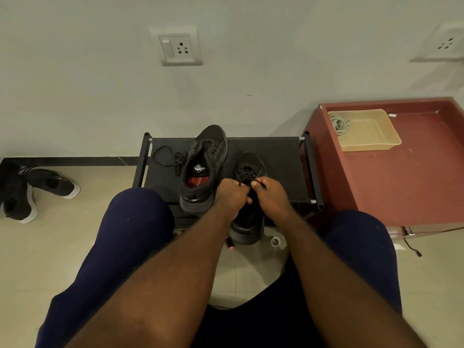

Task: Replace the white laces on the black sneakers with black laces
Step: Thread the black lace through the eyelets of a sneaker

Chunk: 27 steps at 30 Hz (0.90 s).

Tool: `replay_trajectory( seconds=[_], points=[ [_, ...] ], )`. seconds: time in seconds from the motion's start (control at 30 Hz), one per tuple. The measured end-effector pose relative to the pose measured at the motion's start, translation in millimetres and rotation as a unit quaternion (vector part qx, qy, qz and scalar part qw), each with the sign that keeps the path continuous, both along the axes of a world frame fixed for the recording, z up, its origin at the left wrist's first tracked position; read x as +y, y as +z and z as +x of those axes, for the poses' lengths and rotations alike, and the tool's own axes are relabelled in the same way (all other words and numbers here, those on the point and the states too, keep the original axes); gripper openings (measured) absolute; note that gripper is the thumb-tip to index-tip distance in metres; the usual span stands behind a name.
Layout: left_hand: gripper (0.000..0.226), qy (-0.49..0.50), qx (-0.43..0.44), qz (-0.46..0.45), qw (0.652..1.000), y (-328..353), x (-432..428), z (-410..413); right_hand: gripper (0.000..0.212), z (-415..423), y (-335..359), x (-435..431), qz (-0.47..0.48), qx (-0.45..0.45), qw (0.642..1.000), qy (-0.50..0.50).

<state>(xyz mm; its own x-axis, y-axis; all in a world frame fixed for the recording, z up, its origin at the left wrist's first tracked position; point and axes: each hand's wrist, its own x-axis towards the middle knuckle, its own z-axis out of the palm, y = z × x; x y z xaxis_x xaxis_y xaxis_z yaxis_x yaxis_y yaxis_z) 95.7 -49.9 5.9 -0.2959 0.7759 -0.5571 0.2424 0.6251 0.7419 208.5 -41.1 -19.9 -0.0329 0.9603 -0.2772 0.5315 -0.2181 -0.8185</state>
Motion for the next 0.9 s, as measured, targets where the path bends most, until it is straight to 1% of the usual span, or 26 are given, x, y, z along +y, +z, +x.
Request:
replay_trajectory(
  seconds=[0.13,0.23,0.33,0.43,0.5,0.6,0.63,0.67,0.73,0.77,0.8,0.83,0.9],
  points=[
    [0.020,-0.077,0.037,0.002,0.996,9,-3,-8,0.022,-3,-1,0,0.009,-0.021,1.000,-0.012],
    [0.018,-0.100,0.030,0.003,0.995,14,-11,-13,0.022,-2,0,0,0.012,-0.041,0.999,-0.005],
    [0.019,-0.099,0.005,0.010,0.995,19,-21,-22,0.021,0,1,0,0.012,-0.056,0.998,-0.004],
    [0.028,-0.084,-0.010,0.025,0.996,30,-30,-30,0.020,-1,2,1,0.009,-0.061,0.998,-0.002],
    [0.032,-0.086,0.009,0.042,0.995,36,-35,-35,0.019,-1,4,1,0.006,-0.056,0.998,-0.003],
    [0.031,-0.082,0.055,0.076,0.992,42,-41,-41,0.020,1,4,0,-0.006,-0.048,0.999,-0.006],
    [0.029,-0.074,0.057,0.090,0.992,44,-42,-42,0.022,2,5,-1,-0.009,-0.053,0.999,-0.006],
    [0.027,-0.065,0.053,0.106,0.991,47,-43,-42,0.026,2,9,-3,0.003,-0.073,0.997,-0.010],
    [0.025,-0.068,0.058,0.136,0.987,53,-46,-40,0.031,1,22,-7,0.072,-0.109,0.991,-0.031],
    [0.025,-0.082,0.069,0.152,0.982,56,-47,-38,0.031,0,34,-10,0.108,-0.102,0.988,-0.032],
    [0.026,-0.101,0.081,0.166,0.977,58,-47,-36,0.032,-2,49,-13,0.122,-0.065,0.990,-0.018],
    [0.026,-0.121,0.091,0.180,0.972,61,-48,-34,0.034,-4,65,-17,0.108,-0.005,0.994,0.009],
    [0.025,-0.161,0.095,0.202,0.961,63,-49,-30,0.036,-10,89,-28,0.046,0.118,0.990,0.061]
  ],
)
